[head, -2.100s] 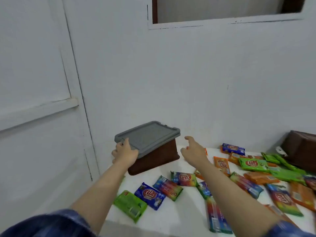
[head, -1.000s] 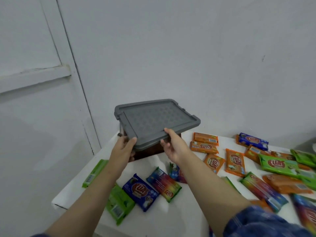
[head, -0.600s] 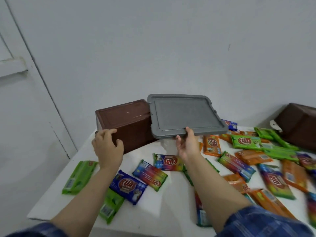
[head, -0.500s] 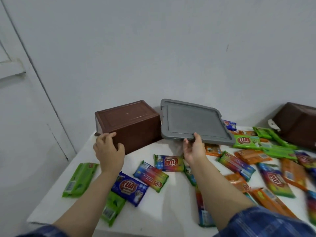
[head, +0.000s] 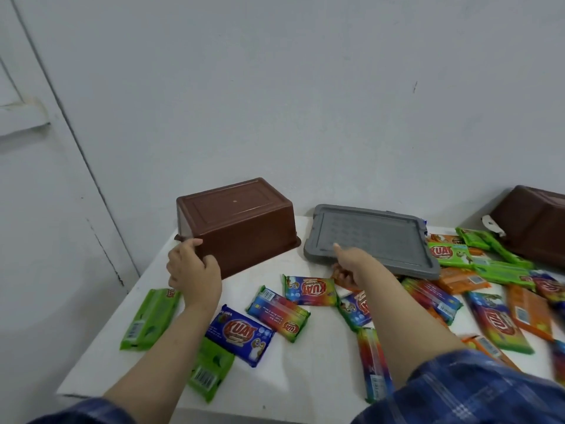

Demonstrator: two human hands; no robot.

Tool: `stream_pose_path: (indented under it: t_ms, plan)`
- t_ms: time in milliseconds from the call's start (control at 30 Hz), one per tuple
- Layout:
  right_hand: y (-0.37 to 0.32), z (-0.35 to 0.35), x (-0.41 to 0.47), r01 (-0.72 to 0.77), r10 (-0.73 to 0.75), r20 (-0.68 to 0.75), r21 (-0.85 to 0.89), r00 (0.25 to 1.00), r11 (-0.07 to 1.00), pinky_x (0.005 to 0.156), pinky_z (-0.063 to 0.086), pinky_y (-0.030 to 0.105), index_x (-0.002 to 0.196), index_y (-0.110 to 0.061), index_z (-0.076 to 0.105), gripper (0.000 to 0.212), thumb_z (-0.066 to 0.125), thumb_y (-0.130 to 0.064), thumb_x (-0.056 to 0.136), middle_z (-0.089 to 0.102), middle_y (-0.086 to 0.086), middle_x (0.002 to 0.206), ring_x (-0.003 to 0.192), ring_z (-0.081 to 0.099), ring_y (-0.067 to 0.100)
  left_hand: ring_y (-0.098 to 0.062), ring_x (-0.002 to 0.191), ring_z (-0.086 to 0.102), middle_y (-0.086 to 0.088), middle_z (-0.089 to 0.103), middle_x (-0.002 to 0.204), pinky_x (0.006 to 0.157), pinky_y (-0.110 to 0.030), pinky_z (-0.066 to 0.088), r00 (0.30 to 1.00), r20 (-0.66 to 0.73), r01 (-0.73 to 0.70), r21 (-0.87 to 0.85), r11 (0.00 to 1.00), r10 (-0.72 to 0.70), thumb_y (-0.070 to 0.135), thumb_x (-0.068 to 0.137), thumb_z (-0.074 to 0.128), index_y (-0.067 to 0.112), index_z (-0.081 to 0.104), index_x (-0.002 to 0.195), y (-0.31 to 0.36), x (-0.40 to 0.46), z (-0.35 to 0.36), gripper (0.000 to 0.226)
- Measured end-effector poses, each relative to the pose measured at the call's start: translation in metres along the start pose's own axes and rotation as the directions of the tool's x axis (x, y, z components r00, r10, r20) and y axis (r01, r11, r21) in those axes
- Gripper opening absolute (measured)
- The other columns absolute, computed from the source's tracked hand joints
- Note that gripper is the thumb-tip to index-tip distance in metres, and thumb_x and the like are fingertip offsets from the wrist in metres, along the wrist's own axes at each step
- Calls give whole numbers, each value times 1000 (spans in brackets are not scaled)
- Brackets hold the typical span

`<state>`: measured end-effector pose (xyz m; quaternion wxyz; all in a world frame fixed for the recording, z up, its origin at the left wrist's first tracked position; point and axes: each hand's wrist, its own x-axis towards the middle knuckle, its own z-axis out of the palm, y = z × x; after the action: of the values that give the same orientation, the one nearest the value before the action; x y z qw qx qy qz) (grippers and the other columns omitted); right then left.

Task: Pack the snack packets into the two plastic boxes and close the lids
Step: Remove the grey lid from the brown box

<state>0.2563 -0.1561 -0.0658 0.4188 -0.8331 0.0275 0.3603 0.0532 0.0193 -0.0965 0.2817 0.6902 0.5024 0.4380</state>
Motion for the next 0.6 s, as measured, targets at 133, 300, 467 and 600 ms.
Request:
stream_pose_path:
  t_ms: [133,300,467,600]
  plan:
    - [-32,37,1,451,-449,-134,-18,883,892,65,48,34,95,-7,57,37,36,-36,103,61,12,92,70,55,21,-34,111,47,-19,48,123,93,-49,44,998,-8,64,-154,986,-66,3,81,54,5,55,116,-2,15,0,35]
    - [-65,70,-1,648,-645,-82,17,760,761,109,39,47,146,-14,38,50,35,-40,103,42,11,148,132,43,28,-33,124,45,-16,40,140,107,-50,36,925,259,338,-227,913,-278,41,95,49,12,37,140,-4,38,5,55]
    - [-80,90,11,650,-648,-69,-7,758,760,119,19,49,155,-20,17,60,31,-45,103,24,9,159,146,20,33,-35,129,44,-13,45,143,109,-50,34,794,451,539,-210,815,-408,65,90,39,14,32,146,-4,63,6,76]
    - [-88,92,21,589,-589,-89,-28,803,807,116,24,49,153,-15,23,61,31,-47,102,19,14,158,142,25,36,-32,122,51,-11,52,136,106,-48,39,776,506,525,-184,831,-378,56,91,48,13,37,143,-2,76,5,69]
